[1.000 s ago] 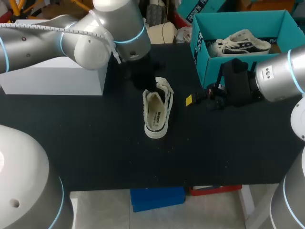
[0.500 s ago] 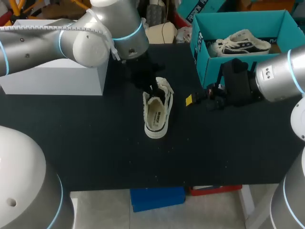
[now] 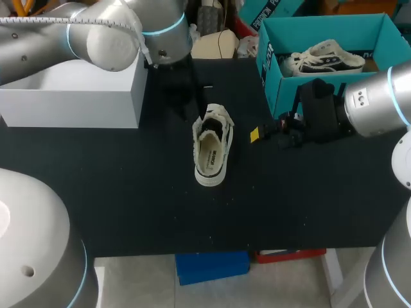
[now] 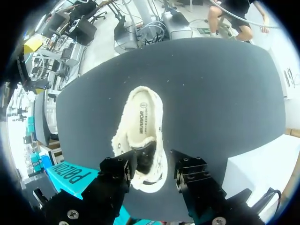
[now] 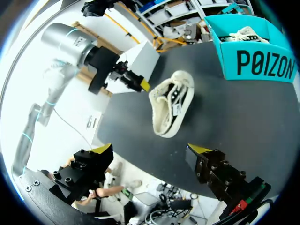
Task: Take the shoe out of the shoebox, open the shoe tongue, remove and reinsert the insole, then place the shoe into the shoebox
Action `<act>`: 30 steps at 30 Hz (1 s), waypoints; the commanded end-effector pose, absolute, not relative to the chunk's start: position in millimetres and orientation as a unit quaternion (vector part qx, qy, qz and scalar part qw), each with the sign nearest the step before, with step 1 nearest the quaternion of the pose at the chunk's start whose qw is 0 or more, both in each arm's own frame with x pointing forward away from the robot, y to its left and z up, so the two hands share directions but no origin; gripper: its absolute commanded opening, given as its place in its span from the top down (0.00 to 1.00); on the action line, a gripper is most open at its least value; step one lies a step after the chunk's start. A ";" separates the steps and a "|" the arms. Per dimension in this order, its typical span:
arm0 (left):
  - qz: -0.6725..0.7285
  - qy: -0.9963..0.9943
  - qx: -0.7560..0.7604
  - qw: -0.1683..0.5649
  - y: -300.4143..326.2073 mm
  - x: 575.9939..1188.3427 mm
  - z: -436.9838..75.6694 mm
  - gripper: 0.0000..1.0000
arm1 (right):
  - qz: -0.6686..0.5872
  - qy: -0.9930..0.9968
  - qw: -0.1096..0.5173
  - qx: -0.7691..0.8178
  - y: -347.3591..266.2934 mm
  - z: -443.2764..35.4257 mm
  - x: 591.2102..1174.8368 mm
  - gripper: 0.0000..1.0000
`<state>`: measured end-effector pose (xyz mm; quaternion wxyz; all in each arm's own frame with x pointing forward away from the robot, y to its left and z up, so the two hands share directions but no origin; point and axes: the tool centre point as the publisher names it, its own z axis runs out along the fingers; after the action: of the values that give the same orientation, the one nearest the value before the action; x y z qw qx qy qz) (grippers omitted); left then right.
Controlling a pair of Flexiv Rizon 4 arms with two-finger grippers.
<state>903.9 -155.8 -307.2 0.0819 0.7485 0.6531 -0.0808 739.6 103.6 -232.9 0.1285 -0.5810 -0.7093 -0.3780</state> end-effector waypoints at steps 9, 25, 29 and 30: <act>-0.058 0.661 0.746 0.058 -151.2 899.2 -353.0 0.56 | -0.377 -0.710 0.128 -0.582 104.2 -232.4 739.7 0.00; -0.039 0.676 0.734 0.051 -150.6 898.7 -415.8 0.56 | -0.377 -0.710 0.128 -0.582 104.2 -232.4 739.7 0.00; -0.036 0.678 0.733 0.053 -153.8 899.3 -426.6 0.57 | -0.377 -0.710 0.128 -0.582 104.2 -232.4 739.7 0.00; -0.036 0.677 0.733 0.053 -154.4 899.9 -428.2 0.58 | -0.377 -0.710 0.128 -0.582 104.2 -232.4 739.7 0.00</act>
<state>898.0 -149.5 -416.8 0.0518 0.7332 0.6770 -0.0372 739.6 103.6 -232.9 0.1285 -0.5810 -0.7093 -0.3779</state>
